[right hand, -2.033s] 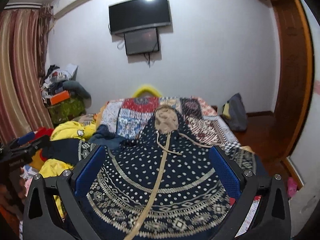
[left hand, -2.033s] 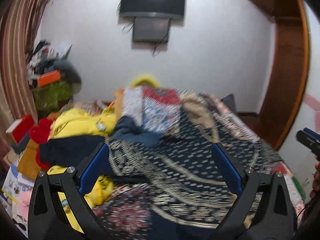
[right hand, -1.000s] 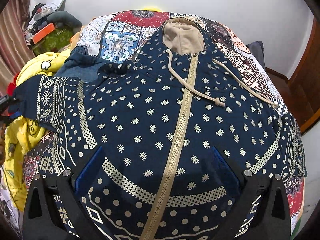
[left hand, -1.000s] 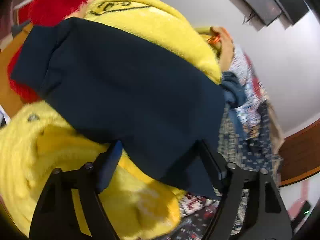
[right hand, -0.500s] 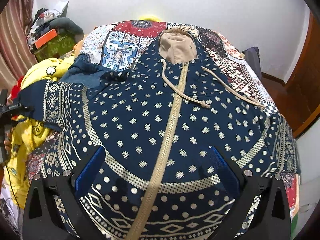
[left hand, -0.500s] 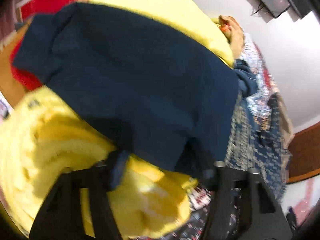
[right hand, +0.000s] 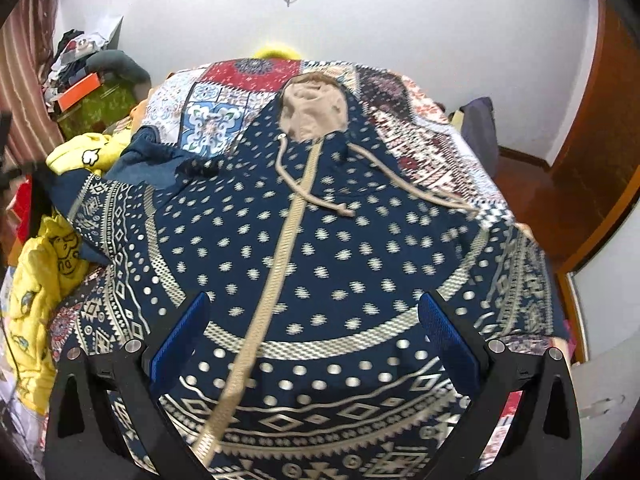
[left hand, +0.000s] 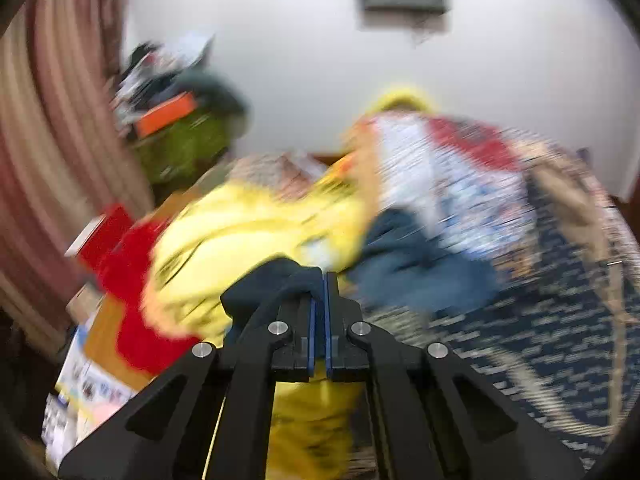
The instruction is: Fold large clothes
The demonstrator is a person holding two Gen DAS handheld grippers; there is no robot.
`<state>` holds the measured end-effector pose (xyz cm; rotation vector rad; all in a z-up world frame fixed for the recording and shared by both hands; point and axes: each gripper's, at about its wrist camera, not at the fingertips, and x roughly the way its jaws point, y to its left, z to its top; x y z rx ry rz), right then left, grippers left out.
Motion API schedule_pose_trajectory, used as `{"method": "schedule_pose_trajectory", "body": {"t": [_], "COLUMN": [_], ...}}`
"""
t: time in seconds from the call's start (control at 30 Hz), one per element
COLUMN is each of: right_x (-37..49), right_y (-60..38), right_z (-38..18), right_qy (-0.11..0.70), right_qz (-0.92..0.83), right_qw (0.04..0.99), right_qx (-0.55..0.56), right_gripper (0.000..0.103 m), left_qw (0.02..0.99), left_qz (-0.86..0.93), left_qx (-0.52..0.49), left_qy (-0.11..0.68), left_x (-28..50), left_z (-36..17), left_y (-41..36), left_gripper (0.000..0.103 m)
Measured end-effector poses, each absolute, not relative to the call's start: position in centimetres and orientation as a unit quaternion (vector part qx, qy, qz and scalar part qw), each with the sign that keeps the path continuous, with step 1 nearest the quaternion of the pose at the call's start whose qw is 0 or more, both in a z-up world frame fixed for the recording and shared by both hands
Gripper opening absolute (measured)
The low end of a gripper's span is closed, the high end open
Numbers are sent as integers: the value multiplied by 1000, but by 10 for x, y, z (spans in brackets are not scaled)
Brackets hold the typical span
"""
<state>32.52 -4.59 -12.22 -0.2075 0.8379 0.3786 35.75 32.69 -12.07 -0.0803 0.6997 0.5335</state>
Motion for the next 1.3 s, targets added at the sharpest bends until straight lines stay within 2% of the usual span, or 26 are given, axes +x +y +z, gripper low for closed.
{"method": "schedule_pose_trajectory", "body": {"t": [0.13,0.27,0.57,0.77,0.83,0.9,1.0,1.3], "right_x": [322,318,308,301,299,297,297,309], "right_y": [-60,-75,-109,-124,-126,-124,-115,-45], "right_z": [-116,-111,-117,-123,-123,-122,-119,-105], "right_qy": [391,387,396,412,413,414,411,390], "right_qz": [180,180,175,171,170,170,175,222], "right_qw": [896,898,895,889,888,887,887,881], "right_qx": [-109,-105,-107,-107,-111,-114,-121,-148], "right_gripper": [103,103,103,103,103,103,103,103], "left_qw": [935,940,891,852,844,836,842,892], "left_qz": [154,87,-31,-44,-50,-73,-85,10], "left_qx": [-47,-31,-14,-4,-8,-22,-25,-5], "left_qy": [317,329,453,522,533,543,532,452], "left_x": [376,400,426,415,407,397,377,326], "left_z": [-85,-89,-182,-234,-239,-238,-226,-173], "left_y": [264,194,60,23,27,33,46,151], "left_gripper": [2,2,2,4,11,31,52,69]}}
